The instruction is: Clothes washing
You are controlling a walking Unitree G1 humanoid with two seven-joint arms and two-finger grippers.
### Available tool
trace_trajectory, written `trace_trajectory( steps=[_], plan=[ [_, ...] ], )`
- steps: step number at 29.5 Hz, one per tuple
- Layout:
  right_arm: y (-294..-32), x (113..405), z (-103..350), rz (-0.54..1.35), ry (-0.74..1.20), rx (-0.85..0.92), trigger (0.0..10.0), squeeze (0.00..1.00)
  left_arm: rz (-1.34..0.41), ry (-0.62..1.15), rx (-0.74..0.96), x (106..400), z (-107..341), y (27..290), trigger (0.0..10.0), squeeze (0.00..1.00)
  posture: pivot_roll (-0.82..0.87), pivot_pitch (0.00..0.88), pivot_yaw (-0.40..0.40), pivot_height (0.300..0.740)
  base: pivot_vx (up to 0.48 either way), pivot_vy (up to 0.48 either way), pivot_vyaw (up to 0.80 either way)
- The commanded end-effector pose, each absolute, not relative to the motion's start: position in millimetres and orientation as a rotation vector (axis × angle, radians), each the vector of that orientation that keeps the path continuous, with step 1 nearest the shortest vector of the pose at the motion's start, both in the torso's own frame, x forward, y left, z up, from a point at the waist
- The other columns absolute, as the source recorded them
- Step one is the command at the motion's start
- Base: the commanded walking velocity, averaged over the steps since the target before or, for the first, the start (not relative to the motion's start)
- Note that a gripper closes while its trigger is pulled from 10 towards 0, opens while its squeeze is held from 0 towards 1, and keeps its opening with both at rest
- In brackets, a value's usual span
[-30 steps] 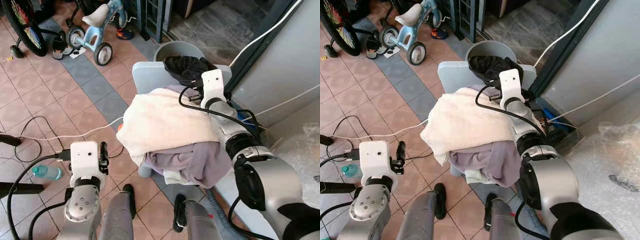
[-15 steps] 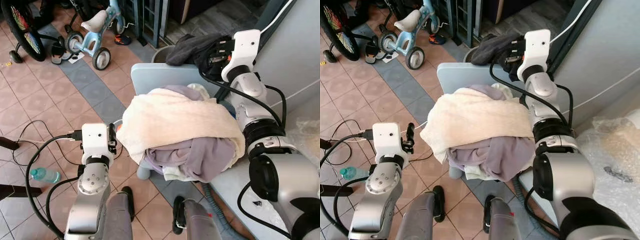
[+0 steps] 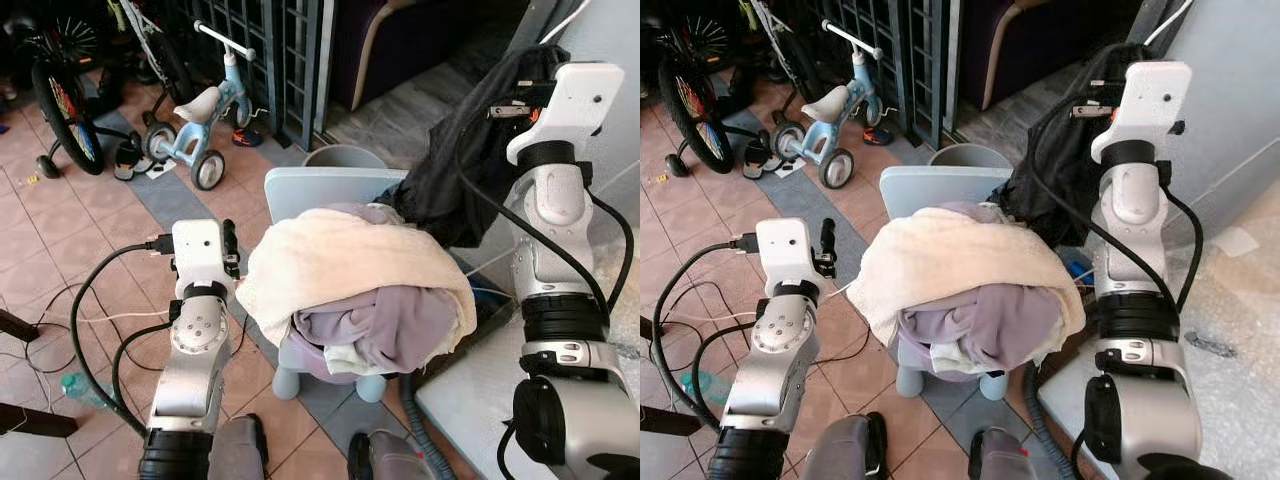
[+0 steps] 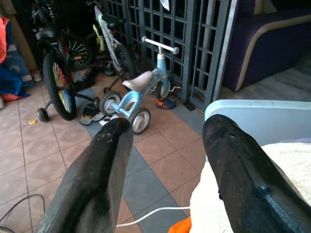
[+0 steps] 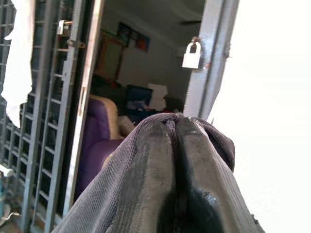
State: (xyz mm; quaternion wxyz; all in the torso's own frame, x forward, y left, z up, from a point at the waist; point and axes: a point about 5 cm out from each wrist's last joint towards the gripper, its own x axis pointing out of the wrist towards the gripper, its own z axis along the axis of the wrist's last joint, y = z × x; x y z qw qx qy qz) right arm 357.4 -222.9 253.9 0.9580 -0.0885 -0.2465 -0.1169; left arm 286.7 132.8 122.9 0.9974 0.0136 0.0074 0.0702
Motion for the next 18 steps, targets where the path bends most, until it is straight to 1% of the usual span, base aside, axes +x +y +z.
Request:
trace_trajectory(
  steps=[1,2,3,4,5,8,9,14,18],
  plan=[
    [-229,353,260,-0.281,-0.528,-0.179,0.2,0.00,0.108,0.013,0.022,288,121,126,10.0,0.00,-0.01,0.000,0.006,0.740,0.000,0.000,0.00],
    [-231,351,259,-0.294,-0.526,-0.177,0.7,0.00,0.097,0.007,0.029,289,121,125,10.0,0.00,0.00,0.000,0.017,0.740,0.000,0.000,0.00],
    [-233,350,258,-0.307,-0.520,-0.175,0.6,0.00,0.092,0.002,0.033,289,122,124,10.0,0.00,-0.01,0.000,0.021,0.740,0.000,0.000,0.00],
    [-236,348,258,-0.332,-0.513,-0.180,0.0,0.00,0.089,-0.006,0.028,292,125,125,10.0,0.00,-0.01,0.000,0.031,0.740,0.000,0.000,0.00],
    [-238,347,258,-0.346,-0.512,-0.186,0.9,0.00,0.081,-0.009,0.028,293,126,125,10.0,0.00,-0.01,0.000,0.039,0.740,0.000,0.000,0.00],
    [-240,346,259,-0.363,-0.510,-0.192,0.9,0.00,0.070,-0.013,0.029,294,127,125,10.0,0.00,-0.01,0.000,0.039,0.740,0.000,0.000,0.00],
    [-248,345,260,-0.422,-0.495,-0.199,10.0,0.00,0.054,-0.007,0.037,297,123,125,10.0,0.00,-0.05,0.000,0.052,0.740,0.000,0.000,-0.80],
    [-256,343,264,-0.479,-0.492,-0.219,10.0,0.00,0.039,-0.002,0.029,299,121,124,10.0,0.00,-0.06,0.000,0.054,0.740,0.000,0.000,-0.80],
    [-262,344,265,-0.502,-0.482,-0.240,10.0,0.00,0.032,-0.010,0.022,299,122,120,10.0,0.00,-0.05,0.004,0.046,0.740,0.000,-0.291,-0.80]
  ],
)
